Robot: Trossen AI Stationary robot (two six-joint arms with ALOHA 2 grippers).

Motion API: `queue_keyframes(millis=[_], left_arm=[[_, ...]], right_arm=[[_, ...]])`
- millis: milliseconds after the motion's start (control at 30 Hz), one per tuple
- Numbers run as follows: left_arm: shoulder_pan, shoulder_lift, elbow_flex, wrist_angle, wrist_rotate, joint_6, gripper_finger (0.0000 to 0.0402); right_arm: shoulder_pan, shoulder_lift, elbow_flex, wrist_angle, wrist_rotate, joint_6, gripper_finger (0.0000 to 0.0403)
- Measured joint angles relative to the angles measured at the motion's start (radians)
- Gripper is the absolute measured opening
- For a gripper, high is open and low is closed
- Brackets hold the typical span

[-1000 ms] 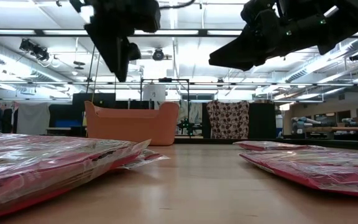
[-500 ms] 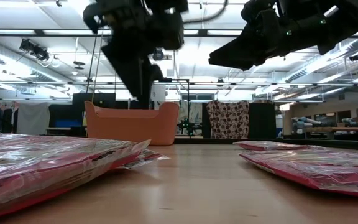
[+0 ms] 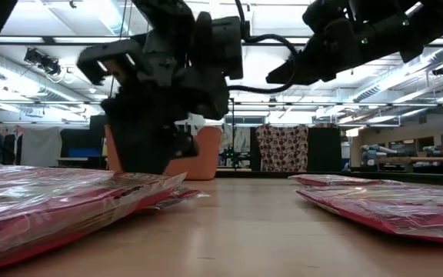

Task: Sort popcorn bags into baskets
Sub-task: Put the popcorn bag into the orange bin

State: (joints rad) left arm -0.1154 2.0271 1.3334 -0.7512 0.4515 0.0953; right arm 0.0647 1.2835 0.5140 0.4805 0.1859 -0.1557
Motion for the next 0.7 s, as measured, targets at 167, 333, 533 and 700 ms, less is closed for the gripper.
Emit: queue_keyframes(millis=[167, 333, 533, 700], left_arm=[[-0.017, 0.016, 0.001, -0.010, 0.028, 0.019, 0.0163], [-0.047, 0.017, 0.002, -0.036, -0.009, 0.098, 0.0115], [-0.069, 0.014, 0.002, -0.093, -0.011, 0.124, 0.0014], [-0.060, -0.027, 0.017, -0.229, -0.085, 0.100, 0.0006]], right_arm=[[-0.001, 0.003, 0.000, 0.002, 0.002, -0.014, 0.0187], [-0.001, 0.003, 0.000, 0.008, 0.005, -0.021, 0.0187], [-0.002, 0.003, 0.000, 0.015, 0.007, -0.023, 0.0187], [-0.002, 0.003, 0.000, 0.017, 0.031, -0.022, 0.0187]])
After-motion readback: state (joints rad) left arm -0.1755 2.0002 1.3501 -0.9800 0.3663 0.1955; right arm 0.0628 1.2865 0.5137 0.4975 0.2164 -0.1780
